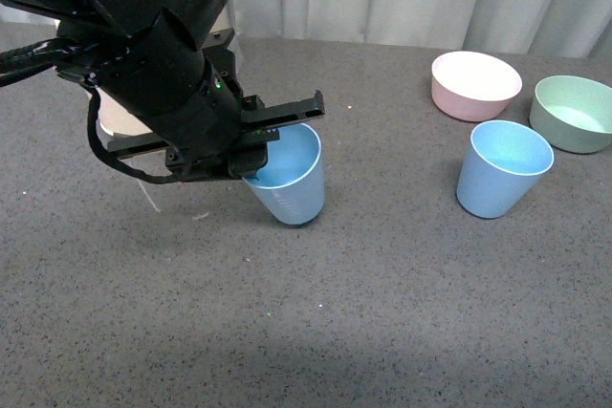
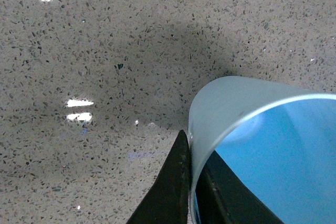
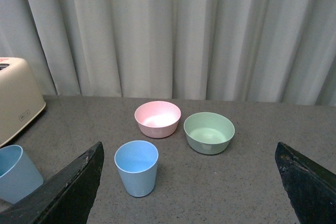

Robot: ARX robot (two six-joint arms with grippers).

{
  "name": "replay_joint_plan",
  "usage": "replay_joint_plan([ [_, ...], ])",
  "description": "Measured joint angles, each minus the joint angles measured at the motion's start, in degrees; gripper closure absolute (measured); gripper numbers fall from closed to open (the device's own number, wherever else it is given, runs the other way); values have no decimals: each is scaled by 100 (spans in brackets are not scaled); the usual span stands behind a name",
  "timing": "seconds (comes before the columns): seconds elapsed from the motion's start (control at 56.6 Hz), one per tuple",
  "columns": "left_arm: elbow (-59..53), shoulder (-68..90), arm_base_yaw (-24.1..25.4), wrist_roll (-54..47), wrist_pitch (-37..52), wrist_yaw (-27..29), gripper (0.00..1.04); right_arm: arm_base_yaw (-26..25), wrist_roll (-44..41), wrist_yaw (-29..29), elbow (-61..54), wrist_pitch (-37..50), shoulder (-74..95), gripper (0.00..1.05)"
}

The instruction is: Stack blue cups with both arms

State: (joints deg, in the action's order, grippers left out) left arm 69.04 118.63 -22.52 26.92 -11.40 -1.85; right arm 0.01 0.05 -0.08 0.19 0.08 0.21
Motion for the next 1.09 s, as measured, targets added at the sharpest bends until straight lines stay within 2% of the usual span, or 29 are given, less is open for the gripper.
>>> replay_joint_plan([
  [0.459, 264, 240, -258, 146, -212, 116, 101, 0, 0, 2, 0, 0, 0, 10],
  [0.777, 372, 219, -264, 260, -284, 72, 58, 0, 0, 0, 0, 0, 0, 10],
  [0.865, 376, 149, -264, 289, -341, 61, 41, 0, 0, 0, 0, 0, 0, 10],
  [0.936, 376, 9, -269, 122, -317, 203, 26, 0, 0, 2, 0, 0, 0, 10],
  [1.094, 376, -313, -256, 7, -317, 466, 6, 0, 0, 0, 0, 0, 0, 10],
])
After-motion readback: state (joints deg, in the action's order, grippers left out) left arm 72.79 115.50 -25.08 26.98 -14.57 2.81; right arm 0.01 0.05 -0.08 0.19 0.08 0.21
